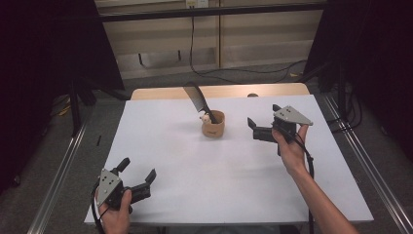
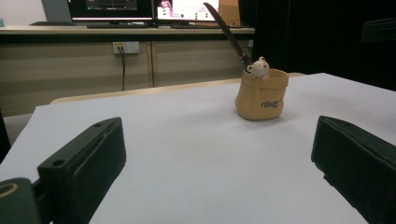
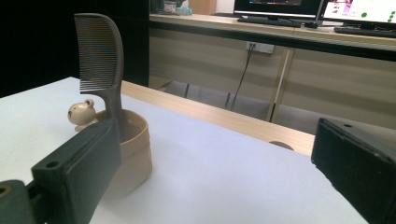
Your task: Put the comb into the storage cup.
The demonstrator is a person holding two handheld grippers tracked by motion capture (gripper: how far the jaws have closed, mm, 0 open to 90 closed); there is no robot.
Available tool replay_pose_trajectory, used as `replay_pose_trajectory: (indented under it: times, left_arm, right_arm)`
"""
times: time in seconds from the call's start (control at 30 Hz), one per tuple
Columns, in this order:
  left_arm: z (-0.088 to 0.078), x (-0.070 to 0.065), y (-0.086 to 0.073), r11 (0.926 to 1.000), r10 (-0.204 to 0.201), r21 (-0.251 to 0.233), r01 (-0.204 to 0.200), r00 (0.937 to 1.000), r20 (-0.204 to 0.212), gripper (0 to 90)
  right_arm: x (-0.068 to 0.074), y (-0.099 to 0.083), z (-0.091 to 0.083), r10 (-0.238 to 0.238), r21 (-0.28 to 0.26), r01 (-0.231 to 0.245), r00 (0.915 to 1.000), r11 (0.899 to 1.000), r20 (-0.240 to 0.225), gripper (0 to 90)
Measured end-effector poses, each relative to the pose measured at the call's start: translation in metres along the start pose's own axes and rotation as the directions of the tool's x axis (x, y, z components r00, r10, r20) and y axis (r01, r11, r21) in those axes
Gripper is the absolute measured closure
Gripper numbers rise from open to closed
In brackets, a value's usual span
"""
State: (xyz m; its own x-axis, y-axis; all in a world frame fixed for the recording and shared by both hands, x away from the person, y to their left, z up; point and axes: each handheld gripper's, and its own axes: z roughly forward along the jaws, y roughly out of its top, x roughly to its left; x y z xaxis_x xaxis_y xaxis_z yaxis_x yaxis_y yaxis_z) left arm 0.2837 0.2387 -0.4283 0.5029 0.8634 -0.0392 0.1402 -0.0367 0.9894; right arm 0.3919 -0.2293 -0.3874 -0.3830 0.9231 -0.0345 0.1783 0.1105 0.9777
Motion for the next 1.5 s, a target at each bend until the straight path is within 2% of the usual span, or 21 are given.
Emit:
replay_pose_trajectory:
  times: [0.3,0.4,0.7,0.77,0.8,1.07,1.1,1.2,1.27,1.3,1.4,1.5]
  left_arm:
    - [0.001,-0.001,0.0,0.9997,0.016,0.017,-0.016,0.9999,-0.006,3.2]
    - [0.002,-0.002,-0.001,0.9999,0.01,0.012,-0.01,0.9999,0.008,3.2]
    - [0.0,-0.002,-0.001,0.9997,0.021,0.011,-0.021,0.9998,0.005,3.2]
    - [0.0,-0.002,-0.001,0.9997,0.021,0.012,-0.021,0.9998,0.007,3.2]
    - [0.0,-0.002,-0.001,0.9993,0.033,0.018,-0.033,0.9994,0.006,3.2]
    - [0.0,-0.004,-0.001,0.9994,0.03,0.019,-0.03,0.9995,-0.001,3.2]
    - [0.001,-0.005,-0.001,0.9997,0.02,0.014,-0.02,0.9998,-0.001,3.2]
    - [0.001,-0.006,-0.001,0.9995,0.025,0.018,-0.025,0.9997,0.003,3.2]
    - [0.001,-0.007,-0.001,0.9993,0.033,0.02,-0.033,0.9995,-0.002,3.2]
    - [0.001,-0.007,-0.001,0.9996,0.021,0.018,-0.021,0.9998,0.0,3.2]
    - [0.001,-0.006,-0.001,0.9995,0.017,0.026,-0.017,0.9998,-0.013,3.3]
    - [0.001,-0.006,-0.001,0.9995,0.014,0.028,-0.014,0.9997,-0.02,3.3]
  right_arm:
    - [-0.001,-0.008,-0.023,0.002,-0.008,-0.001,0.9998,1.0,0.019,0.0]
    - [-0.002,-0.01,-0.029,0.005,-0.012,-0.004,0.9998,1.0,0.018,0.0]
    - [-0.006,-0.01,-0.046,0.009,-0.035,-0.007,0.9994,0.999,0.034,0.0]
    - [-0.007,-0.012,-0.051,0.029,-0.036,-0.027,0.9991,0.999,0.03,0.0]
    - [-0.008,-0.013,-0.053,0.036,-0.037,-0.034,0.9988,0.999,0.035,0.0]
    - [-0.016,-0.017,-0.072,0.049,-0.047,-0.046,0.9961,0.998,0.073,0.0]
    - [-0.017,-0.017,-0.074,0.057,-0.05,-0.053,0.9953,0.997,0.078,0.0]
    - [-0.018,-0.018,-0.083,0.084,-0.067,-0.079,0.9936,0.995,0.075,0.0]
    - [-0.018,-0.019,-0.089,0.08,-0.067,-0.075,0.9928,0.995,0.088,0.0]
    - [-0.018,-0.019,-0.089,0.08,-0.067,-0.075,0.9928,0.995,0.088,0.0]
    - [-0.017,-0.021,-0.1,0.067,-0.066,-0.061,0.9929,0.996,0.099,0.0]
    - [-0.017,-0.023,-0.103,0.063,-0.061,-0.057,0.9923,0.997,0.107,0.0]
